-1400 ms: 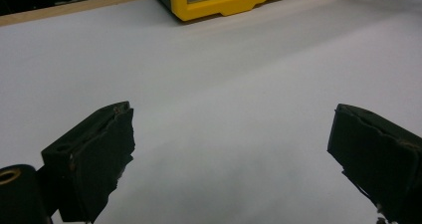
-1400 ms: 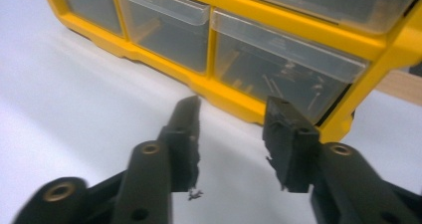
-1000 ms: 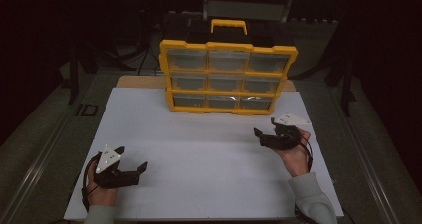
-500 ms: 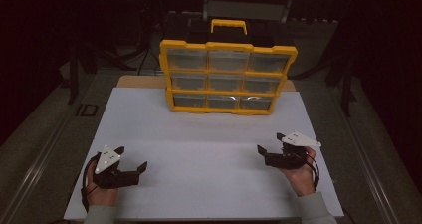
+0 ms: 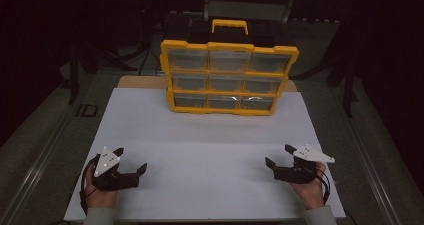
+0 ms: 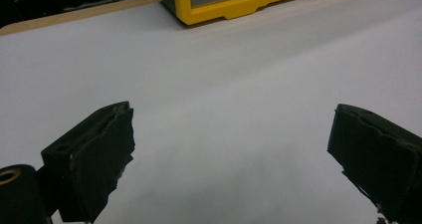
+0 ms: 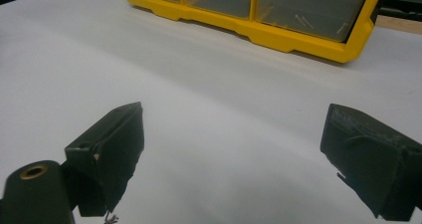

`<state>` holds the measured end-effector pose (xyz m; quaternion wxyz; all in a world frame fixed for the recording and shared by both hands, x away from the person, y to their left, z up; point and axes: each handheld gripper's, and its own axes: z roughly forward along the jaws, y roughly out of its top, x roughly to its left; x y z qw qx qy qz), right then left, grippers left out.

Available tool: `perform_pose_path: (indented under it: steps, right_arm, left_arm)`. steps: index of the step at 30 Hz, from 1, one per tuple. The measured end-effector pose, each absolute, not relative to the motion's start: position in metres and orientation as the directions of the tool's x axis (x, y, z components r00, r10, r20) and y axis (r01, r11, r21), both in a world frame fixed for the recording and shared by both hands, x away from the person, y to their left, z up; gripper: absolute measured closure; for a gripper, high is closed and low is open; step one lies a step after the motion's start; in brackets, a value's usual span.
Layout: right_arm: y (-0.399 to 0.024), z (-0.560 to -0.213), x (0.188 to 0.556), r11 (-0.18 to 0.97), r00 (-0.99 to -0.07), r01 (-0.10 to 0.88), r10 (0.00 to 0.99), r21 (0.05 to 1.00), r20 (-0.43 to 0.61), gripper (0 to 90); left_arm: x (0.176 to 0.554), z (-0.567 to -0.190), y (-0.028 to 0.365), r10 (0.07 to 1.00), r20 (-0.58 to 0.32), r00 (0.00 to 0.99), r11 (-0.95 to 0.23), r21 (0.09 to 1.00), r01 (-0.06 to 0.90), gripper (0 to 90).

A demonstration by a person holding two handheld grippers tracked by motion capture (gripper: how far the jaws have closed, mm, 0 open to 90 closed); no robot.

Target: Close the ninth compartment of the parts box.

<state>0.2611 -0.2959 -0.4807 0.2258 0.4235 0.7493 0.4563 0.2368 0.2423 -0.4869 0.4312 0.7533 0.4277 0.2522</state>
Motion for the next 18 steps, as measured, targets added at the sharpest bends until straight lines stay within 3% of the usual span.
perform_pose_path:
  steps: [18]
  right_arm:
    - [-0.2994,-0.4880,0.2528,0.231,-0.550,0.422,0.834,0.877,0.045,9.4]
  left_arm:
    - [0.2371,-0.4874,0.2420,0.865,0.014,0.501,-0.262,0.865,0.428,4.8]
